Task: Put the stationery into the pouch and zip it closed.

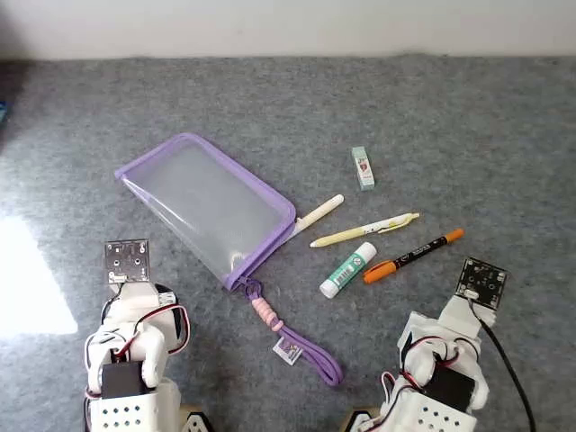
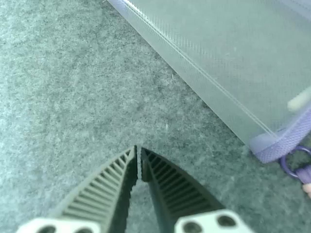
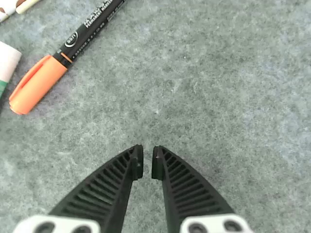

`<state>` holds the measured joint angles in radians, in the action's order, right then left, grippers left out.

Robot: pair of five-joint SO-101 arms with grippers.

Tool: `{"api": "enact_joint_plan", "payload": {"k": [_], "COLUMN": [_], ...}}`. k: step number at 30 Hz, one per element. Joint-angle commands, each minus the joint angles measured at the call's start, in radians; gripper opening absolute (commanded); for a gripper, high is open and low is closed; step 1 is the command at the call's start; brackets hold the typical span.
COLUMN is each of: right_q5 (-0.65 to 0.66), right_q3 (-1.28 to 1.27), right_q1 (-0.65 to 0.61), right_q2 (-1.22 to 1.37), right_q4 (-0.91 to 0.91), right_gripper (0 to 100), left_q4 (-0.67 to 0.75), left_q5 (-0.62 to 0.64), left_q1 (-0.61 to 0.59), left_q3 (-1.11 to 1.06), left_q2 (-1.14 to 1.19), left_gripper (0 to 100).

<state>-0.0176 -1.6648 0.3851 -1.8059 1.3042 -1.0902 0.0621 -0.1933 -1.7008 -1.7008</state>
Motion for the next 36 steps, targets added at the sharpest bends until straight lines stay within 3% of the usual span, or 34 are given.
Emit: {"api": "enact_joint_plan", "payload": {"k": [1,15,27,36], "right_q5": [-0.009,-0.008,-0.008,-0.009], "right_q3": [-0.018,-0.018,-0.018,-0.018], "right_q1": [-0.008,-0.016,-0.460,-0.610], "right_q2": [-0.008,-0.008,-0.008,-0.008], "right_q4": [0.004,0.004,0.002,0.002], "right_gripper": [5.8,5.8,6.0,5.8], "left_q4": [-0.003,-0.003,-0.003,-0.003], "left_q5": [-0.009,-0.009,-0.009,-0.009], "left_q1": [-0.008,-0.008,-0.008,-0.008], "left_q3": [0.010,0.010,0.010,0.010], "left_q2": [-0.012,-0.012,-0.012,-0.012], "left_gripper": [1,1,1,1]}}
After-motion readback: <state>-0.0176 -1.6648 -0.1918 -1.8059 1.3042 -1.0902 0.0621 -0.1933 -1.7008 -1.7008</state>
